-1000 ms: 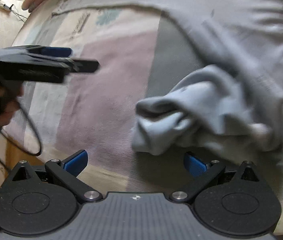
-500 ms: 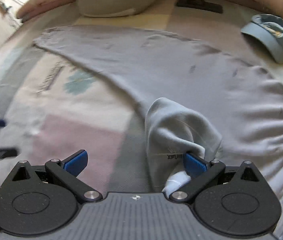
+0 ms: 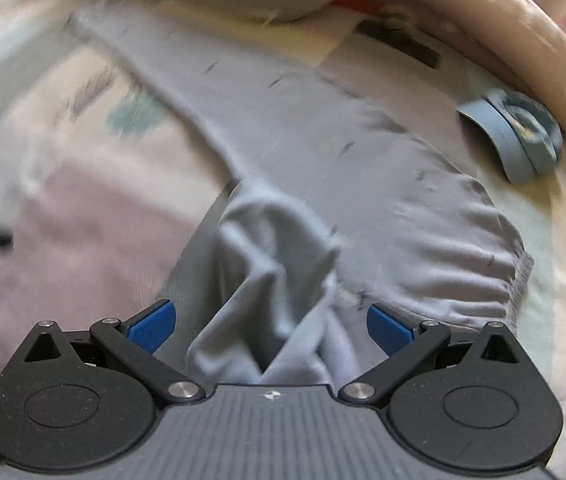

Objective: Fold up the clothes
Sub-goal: 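Fold the held leg over onto the waistband with the right tool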

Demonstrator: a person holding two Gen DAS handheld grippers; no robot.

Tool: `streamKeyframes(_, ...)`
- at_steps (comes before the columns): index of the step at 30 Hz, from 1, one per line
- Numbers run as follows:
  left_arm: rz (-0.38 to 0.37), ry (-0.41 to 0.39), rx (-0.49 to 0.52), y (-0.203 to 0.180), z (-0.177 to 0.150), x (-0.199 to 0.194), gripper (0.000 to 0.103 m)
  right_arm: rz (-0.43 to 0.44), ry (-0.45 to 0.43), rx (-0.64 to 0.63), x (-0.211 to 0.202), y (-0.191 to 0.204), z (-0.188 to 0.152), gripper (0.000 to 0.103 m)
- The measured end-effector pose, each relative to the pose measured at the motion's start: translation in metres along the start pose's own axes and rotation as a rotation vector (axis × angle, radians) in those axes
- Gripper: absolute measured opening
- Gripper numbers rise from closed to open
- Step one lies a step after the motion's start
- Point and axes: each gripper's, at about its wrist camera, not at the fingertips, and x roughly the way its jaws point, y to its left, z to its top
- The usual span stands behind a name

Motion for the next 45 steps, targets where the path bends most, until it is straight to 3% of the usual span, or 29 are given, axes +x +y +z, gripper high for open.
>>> streamKeyframes(4, -0.002, -0.003, 0.031, -0.012, 0.010, 0.002, 0.094, -0.097, 0.017, -0.057, 0.014, 0.003, -0.007, 0.103)
streamKeyframes(12, -0.038, -0.004, 0.030, -0.041, 0.033, 0.017, 0.094, -0.175, -0.022, 0.215, 0.002, -0.105, -0.018, 0.103)
streamKeyframes(19, -0.086, -0.012, 0.130, -0.080, 0.050, 0.026, 0.094, -0.245, 0.004, 0.334, 0.009, -0.165, -0.041, 0.103)
streamKeyframes(27, -0.140, 0.008, 0.191, -0.113, 0.061, 0.038, 0.094, -0.140, -0.043, 0.478, -0.027, -0.186, -0.072, 0.103)
streamKeyframes(31, -0.163, 0.019, 0.215, -0.122, 0.060, 0.040, 0.094, -0.026, -0.039, 0.513, -0.044, -0.172, -0.092, 0.103)
streamKeyframes(36, -0.192, 0.032, 0.245, -0.134, 0.058, 0.041, 0.094, 0.112, 0.011, 0.459, -0.046, -0.134, -0.115, 0.103)
streamKeyframes(45, -0.241, 0.053, 0.307, -0.156, 0.053, 0.044, 0.094, 0.167, 0.088, 0.490, -0.032, -0.100, -0.143, 0.103)
